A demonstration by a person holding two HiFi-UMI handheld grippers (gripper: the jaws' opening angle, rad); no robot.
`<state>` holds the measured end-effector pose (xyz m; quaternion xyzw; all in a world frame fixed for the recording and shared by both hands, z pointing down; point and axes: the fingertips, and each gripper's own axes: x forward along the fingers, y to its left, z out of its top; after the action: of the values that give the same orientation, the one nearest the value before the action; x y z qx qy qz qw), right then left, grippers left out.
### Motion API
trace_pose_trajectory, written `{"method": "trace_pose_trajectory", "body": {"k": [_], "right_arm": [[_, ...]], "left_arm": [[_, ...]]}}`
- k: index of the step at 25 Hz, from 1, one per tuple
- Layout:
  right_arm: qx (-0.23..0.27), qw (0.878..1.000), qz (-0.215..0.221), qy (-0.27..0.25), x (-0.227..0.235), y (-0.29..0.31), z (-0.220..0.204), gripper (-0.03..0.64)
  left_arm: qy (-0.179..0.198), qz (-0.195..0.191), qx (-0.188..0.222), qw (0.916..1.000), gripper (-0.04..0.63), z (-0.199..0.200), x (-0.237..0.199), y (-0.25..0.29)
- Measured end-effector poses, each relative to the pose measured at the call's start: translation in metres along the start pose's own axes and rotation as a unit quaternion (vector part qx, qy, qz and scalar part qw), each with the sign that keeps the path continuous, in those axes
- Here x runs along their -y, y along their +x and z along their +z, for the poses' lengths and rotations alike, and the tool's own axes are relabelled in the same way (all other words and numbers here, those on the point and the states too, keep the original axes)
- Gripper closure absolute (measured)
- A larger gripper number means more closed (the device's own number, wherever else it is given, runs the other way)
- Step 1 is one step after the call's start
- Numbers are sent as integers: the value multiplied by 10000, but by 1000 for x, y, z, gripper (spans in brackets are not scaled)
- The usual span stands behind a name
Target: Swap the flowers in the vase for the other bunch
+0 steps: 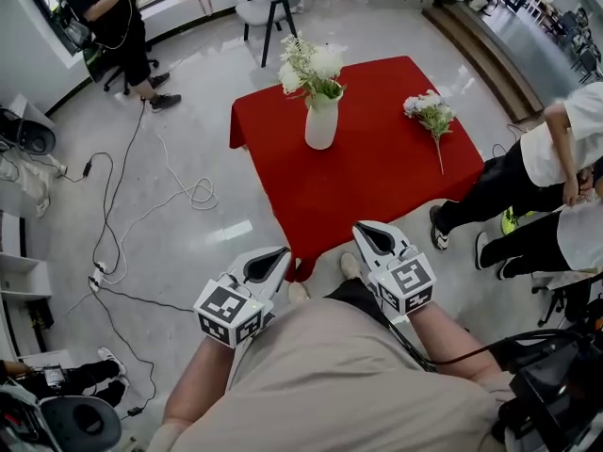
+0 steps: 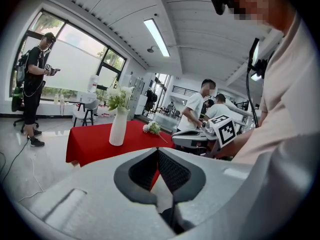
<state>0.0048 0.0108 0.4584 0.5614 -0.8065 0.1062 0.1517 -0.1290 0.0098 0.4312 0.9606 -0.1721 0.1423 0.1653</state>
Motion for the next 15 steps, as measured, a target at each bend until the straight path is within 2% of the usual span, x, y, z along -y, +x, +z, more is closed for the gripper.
{"method": "trace_pose_trajectory", "body": {"k": [15], "right_arm": [[-62,9999,134,-60,-9,10,-2,606]], "left_arm": [[-58,2,-2,10000,588,-5,-5,1]]}}
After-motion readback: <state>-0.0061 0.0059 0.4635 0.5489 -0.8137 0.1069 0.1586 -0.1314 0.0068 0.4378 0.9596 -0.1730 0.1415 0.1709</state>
